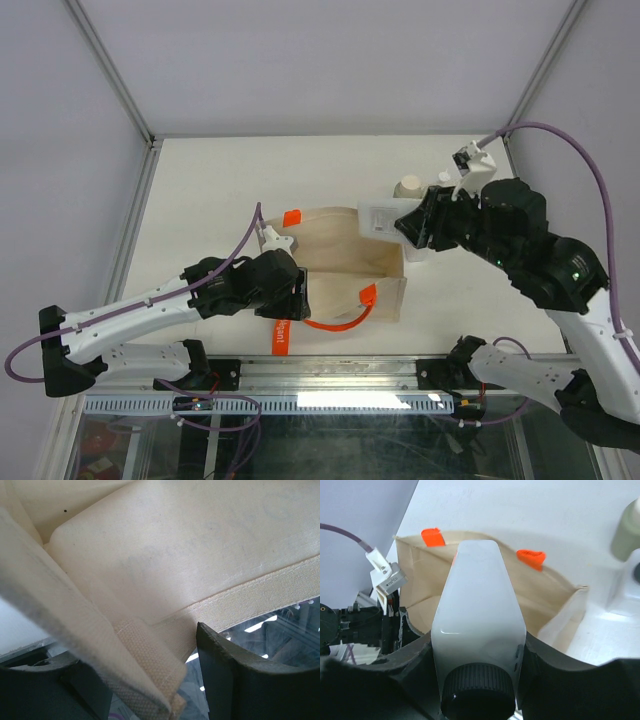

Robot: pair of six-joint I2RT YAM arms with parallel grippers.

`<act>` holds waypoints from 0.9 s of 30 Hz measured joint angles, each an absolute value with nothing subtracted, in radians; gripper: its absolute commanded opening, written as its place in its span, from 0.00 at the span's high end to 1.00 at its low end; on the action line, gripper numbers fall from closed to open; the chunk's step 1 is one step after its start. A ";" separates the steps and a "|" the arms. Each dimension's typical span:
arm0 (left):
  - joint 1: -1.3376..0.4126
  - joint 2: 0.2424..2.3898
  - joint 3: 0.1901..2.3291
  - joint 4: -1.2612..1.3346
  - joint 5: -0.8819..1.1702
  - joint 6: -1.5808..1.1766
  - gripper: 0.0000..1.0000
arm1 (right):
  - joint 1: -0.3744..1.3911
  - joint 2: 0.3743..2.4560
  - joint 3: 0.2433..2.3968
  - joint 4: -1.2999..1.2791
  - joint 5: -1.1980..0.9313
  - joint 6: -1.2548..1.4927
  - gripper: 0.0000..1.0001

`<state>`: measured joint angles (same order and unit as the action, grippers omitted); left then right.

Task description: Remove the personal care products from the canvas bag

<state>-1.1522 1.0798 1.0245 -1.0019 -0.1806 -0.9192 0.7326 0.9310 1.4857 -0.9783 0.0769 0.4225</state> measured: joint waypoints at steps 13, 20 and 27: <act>-1.152 1.080 1.027 -1.002 -0.181 -0.916 0.41 | 0.733 0.934 1.628 -1.292 0.488 0.308 1.00; -1.152 1.101 1.042 -1.002 -0.181 -0.915 0.41 | 0.719 1.042 1.633 -1.429 0.713 0.300 1.00; -1.152 1.111 1.048 -1.002 -0.181 -0.915 0.41 | 0.479 1.111 1.550 -1.307 0.604 0.199 1.00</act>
